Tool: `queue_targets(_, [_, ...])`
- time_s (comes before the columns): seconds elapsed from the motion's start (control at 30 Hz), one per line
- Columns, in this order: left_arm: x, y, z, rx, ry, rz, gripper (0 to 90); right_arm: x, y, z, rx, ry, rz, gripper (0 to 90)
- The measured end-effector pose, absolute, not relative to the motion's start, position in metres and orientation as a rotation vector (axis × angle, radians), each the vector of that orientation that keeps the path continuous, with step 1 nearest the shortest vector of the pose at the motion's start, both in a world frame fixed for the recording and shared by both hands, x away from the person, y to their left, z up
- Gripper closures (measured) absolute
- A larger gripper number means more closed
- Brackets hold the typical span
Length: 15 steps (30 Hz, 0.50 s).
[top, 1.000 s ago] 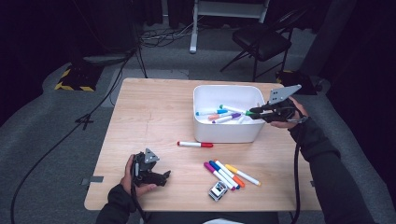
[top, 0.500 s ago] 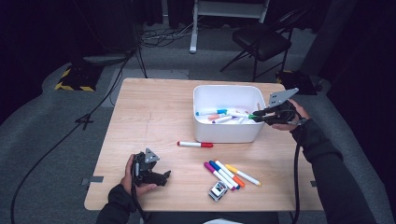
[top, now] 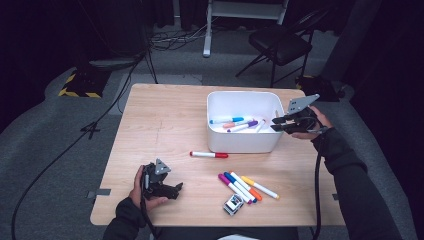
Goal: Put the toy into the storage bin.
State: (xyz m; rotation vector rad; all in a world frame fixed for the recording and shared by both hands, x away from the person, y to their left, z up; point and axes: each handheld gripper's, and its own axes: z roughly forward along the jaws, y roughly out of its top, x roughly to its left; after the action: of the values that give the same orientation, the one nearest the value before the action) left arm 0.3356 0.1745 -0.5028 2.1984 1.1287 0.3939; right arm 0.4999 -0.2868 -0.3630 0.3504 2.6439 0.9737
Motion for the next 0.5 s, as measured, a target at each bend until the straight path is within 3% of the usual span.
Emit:
queue_targets(0.23, [0.336,0.174,-0.503,2.198,1.129,0.394,0.3,0.490,-0.294,-0.353,0.399,2.548,1.107,64.5])
queue_targets(0.5, [0.335,0.174,-0.503,2.197,1.132,0.399,0.3,0.454,-0.301,-0.341,0.386,2.430,1.278,58.8])
